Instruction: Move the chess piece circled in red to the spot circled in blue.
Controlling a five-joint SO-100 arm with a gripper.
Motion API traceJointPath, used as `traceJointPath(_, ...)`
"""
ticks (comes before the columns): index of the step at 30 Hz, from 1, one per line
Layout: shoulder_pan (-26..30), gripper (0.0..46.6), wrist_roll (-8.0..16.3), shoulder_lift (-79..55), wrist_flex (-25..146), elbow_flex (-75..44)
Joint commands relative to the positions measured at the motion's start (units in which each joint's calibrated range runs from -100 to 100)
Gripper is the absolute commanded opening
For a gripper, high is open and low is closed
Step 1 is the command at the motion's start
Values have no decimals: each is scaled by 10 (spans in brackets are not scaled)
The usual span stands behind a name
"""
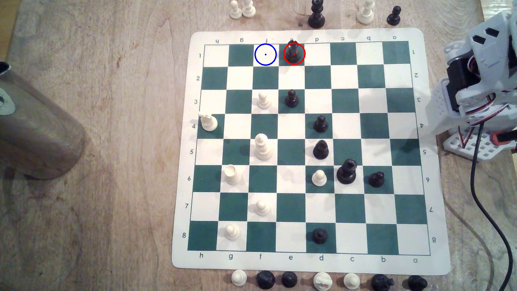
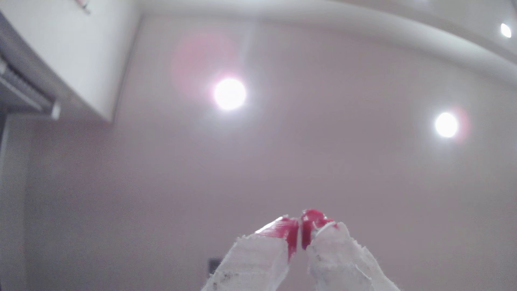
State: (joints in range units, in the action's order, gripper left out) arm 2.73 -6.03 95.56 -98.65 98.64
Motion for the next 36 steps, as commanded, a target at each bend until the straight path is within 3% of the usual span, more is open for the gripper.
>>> traceJointPath(1, -62, 2, -1, 3, 14, 14)
traceJointPath(10, -21, 2, -1, 2, 254, -70)
traceJointPath(19, 0, 2, 2, 1, 700, -268)
traceJointPath(26, -49, 2, 4, 1, 1170, -391)
traceJointPath(28, -50, 8, 44, 1, 1250, -397)
traceJointPath(30, -50, 10, 49, 1, 1302, -397)
traceJointPath(31, -57, 15, 64, 1, 1327, -400)
traceJointPath(36, -82, 17, 66, -34, 1460, -407)
